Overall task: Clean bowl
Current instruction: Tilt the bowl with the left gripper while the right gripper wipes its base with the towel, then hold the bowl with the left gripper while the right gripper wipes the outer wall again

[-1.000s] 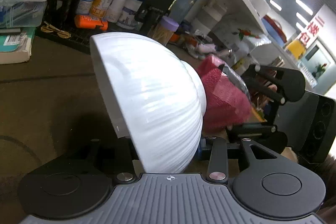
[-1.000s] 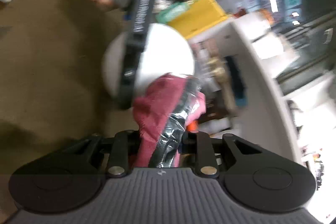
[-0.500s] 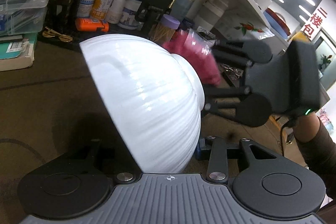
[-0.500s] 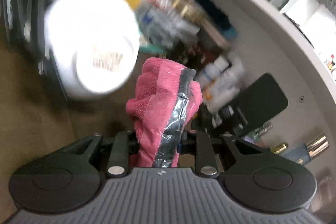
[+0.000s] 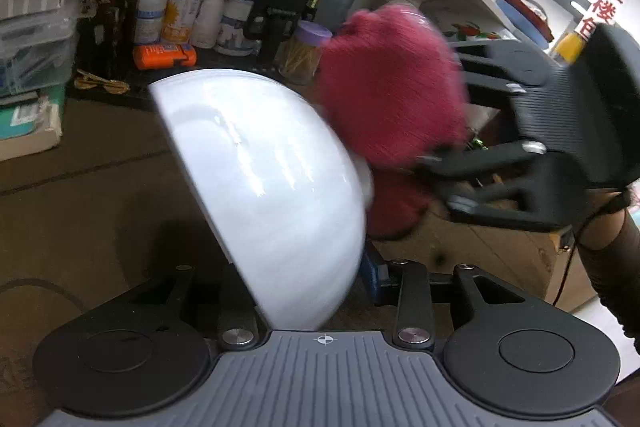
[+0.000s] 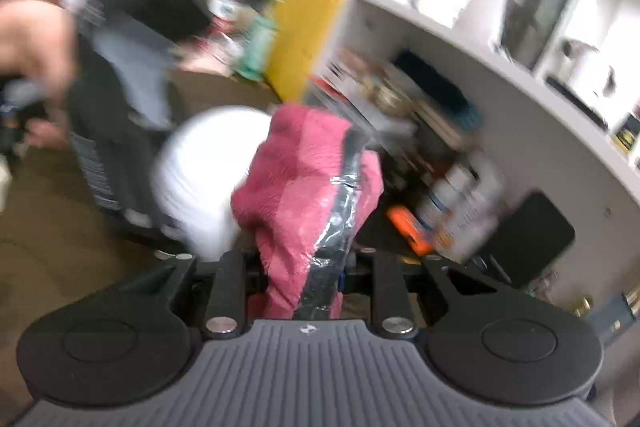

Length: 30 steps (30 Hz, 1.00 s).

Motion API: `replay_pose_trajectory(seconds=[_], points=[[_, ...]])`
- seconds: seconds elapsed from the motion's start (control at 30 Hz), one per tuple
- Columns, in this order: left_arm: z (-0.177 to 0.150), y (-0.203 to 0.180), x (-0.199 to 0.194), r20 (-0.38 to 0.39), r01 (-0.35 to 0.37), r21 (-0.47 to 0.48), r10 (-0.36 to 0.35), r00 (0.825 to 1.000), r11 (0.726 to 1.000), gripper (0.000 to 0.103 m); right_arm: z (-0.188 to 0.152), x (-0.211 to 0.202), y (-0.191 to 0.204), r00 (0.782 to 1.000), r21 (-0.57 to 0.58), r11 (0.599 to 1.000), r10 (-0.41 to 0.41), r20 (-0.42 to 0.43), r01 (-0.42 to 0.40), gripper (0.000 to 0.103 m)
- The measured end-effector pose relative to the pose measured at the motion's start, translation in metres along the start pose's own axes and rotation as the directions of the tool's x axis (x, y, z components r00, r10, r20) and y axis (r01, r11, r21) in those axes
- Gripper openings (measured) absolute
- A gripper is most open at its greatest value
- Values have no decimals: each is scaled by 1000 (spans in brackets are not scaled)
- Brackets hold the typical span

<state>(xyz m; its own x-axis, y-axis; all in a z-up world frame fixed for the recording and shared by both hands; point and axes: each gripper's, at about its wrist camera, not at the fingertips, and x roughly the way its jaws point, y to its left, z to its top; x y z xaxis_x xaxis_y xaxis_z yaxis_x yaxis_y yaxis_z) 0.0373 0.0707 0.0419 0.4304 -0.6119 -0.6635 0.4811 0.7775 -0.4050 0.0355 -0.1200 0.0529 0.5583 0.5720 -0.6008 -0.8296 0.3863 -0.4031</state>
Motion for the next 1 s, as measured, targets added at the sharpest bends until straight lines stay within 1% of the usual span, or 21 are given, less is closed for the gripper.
replay_pose_trajectory(seconds=[0.03, 0.13, 0.17, 0.23, 0.27, 0.3, 0.33, 0.4, 0.5, 0.6, 0.63, 0.67, 0.7, 0.73, 0.8, 0.83, 0.87, 0.93, 0.97, 1.0], points=[[0, 1, -1, 4, -5, -4, 5, 1000, 1000, 38, -5, 0, 4, 1000, -15, 1000, 0, -20, 0, 24], [1, 2, -3, 14, -16, -5, 16, 1000, 1000, 38, -21, -11, 22, 997, -63, 996, 56, -54, -59, 24], [2, 2, -4, 15, -17, 0, 17, 1000, 1000, 38, -26, -21, 24, 995, -47, 995, 89, -45, -91, 24], [4, 2, -5, 16, -21, 10, 21, 1000, 1000, 42, -30, -40, 18, 989, 31, 988, 150, -7, -150, 24], [6, 1, -5, 17, -25, 16, 24, 1000, 1000, 42, -30, -45, 12, 988, 68, 986, 154, 12, -154, 24], [7, 0, -6, 19, -28, 23, 28, 999, 999, 41, -30, -44, 9, 988, 80, 985, 151, 19, -152, 24], [8, 0, -5, 17, -31, 28, 31, 999, 999, 41, -30, -42, 3, 992, 97, 987, 124, 30, -126, 24], [8, -3, 1, -6, -46, 47, 46, 999, 998, 41, -27, -34, -16, 993, 179, 978, 100, 60, -109, 24], [7, -5, 10, -24, -72, 68, 73, 997, 995, 41, -31, -38, -27, 985, 259, 956, 106, 138, -139, 24], [10, 0, 13, -25, -85, 56, 87, 996, 995, 41, -35, -49, -50, 948, 362, 897, 156, 278, -253, 24], [11, 2, 13, -27, -86, 52, 88, 996, 995, 41, -36, -48, -56, 943, 374, 890, 153, 296, -262, 24], [11, 3, 13, -31, -83, 50, 85, 996, 995, 41, -36, -49, -61, 949, 386, 893, 118, 292, -230, 24], [11, 5, 13, -35, -82, 50, 84, 996, 995, 41, -36, -46, -66, 960, 400, 898, 74, 270, -182, 24], [11, 5, 12, -37, -86, 52, 88, 995, 995, 41, -35, -37, -71, 967, 409, 899, 52, 251, -154, 24], [11, 2, 12, -45, -100, 64, 103, 994, 993, 41, -37, -19, -80, 982, 438, 896, -16, 189, -69, 24], [10, 0, 13, -49, -108, 72, 112, 993, 992, 41, -38, -16, -81, 985, 452, 890, -31, 172, -52, 24], [10, -2, 14, -54, -113, 79, 118, 992, 990, 40, -40, -12, -83, 986, 472, 880, -36, 164, -47, 24], [10, -6, 17, -65, -119, 93, 125, 990, 988, 40, -47, 2, -89, 983, 534, 841, -11, 182, -90, 24], [10, -9, 19, -72, -119, 102, 127, 989, 988, 40, -50, 9, -92, 981, 565, 817, 4, 195, -116, 24], [10, -12, 22, -80, -118, 110, 128, 989, 987, 40, -55, 17, -93, 974, 605, 776, 48, 223, -177, 24]])
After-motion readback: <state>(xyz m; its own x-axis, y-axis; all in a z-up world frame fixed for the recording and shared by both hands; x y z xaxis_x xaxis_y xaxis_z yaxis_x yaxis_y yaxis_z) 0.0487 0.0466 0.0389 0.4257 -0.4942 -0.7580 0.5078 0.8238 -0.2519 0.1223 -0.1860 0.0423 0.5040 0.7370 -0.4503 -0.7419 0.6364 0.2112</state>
